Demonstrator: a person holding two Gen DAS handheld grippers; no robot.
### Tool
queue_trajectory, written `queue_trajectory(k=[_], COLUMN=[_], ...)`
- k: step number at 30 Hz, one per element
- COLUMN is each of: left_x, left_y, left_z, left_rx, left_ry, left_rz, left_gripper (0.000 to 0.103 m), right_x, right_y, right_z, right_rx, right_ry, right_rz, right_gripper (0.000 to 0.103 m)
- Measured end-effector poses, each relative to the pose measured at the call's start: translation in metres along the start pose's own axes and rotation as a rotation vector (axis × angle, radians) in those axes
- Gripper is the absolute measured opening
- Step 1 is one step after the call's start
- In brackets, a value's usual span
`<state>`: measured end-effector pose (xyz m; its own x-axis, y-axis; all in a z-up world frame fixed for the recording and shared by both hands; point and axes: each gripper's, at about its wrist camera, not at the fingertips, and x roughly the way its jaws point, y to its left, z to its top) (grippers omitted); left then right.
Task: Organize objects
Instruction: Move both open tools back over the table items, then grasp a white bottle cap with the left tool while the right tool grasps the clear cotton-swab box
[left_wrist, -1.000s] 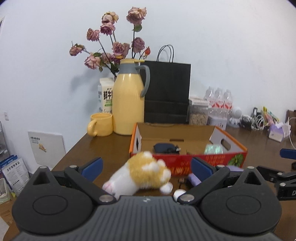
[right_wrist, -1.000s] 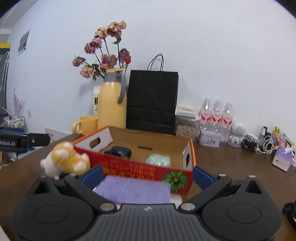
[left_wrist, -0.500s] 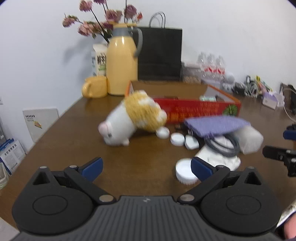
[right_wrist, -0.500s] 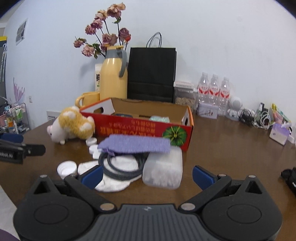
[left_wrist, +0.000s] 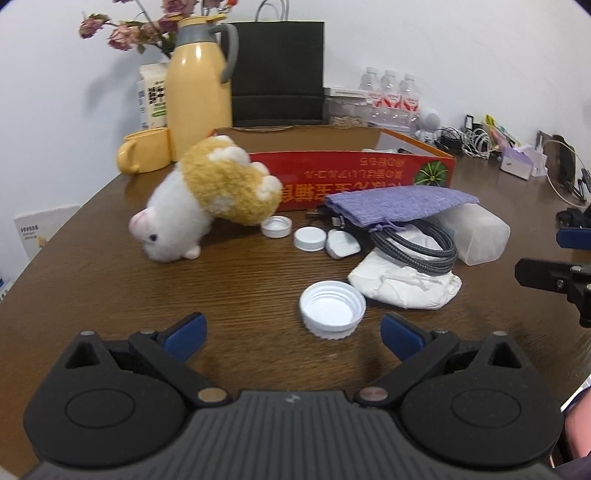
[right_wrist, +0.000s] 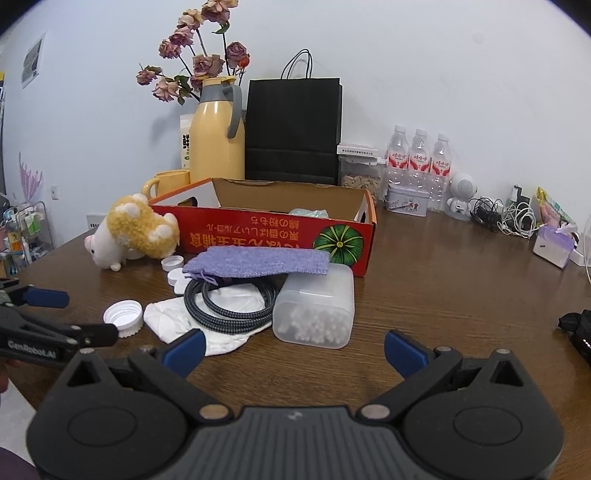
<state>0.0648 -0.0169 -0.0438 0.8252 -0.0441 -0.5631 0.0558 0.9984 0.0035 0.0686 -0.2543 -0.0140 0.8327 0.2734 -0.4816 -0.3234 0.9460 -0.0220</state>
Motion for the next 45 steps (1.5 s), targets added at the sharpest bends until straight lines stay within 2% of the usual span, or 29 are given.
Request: queue_trajectory(k=[1,3,5,7,8,13,21,28,40,45], left_x=[0.002,0.008,0.013,0.014,0.014,0.010,0.006,0.005,0.007,0.008], left_y=[-0.001,-0.004,-0.005,-0.006,-0.007,-0.007,0.003,0.009,0.016,0.017], left_z=[0.001,0.002,0.003,0.003,0.004,0.005,0.012,0.014,0.016,0.017], left_rx=[0.007,0.019,0.029,0.041,0.044,0.043,0.005,-0.015,-0.036,-0.039], left_ry=[-0.001,-0.001,0.003,-0.012,-0.016,-0.037,-0.056,-0.066,-0.064,-0.064], left_rz=[-0.004,-0.014,-0.025,-0.049,-0.064,-0.081,-0.041,-0.022,-0.003,-0.002], left_gripper=[0.095,0.080,0.070,0.054,0.042,0.041,0.041,0.041,0.041,0.041], right_x=[0.001,0.002,0.003,0.004,0.005,0.009,0.021,0.049,0.088,0.095], right_y=[0.000,-0.001,-0.002,-0.003,-0.002,-0.004,-0.005,-0.010,-0.018,-0.017], right_z=[0.000,-0.001,-0.002,-0.002,-0.002,-0.004,-0.002,0.010,0.030,0.032], right_rx=[0.001,0.003,0.006,0.009,0.009,0.014,0.013,0.035,0.087,0.090], right_ry=[0.002,0.006,0.009,0.013,0.014,0.024,0.041,0.053,0.067,0.068], right_rz=[0.000,0.001,0.001,0.002,0.002,0.001,-0.007,-0.055,-0.082,-0.091], right_gripper=[0.103,0.103,0.103,0.103,0.103,0.103,0.103,0.103,0.088,0.076])
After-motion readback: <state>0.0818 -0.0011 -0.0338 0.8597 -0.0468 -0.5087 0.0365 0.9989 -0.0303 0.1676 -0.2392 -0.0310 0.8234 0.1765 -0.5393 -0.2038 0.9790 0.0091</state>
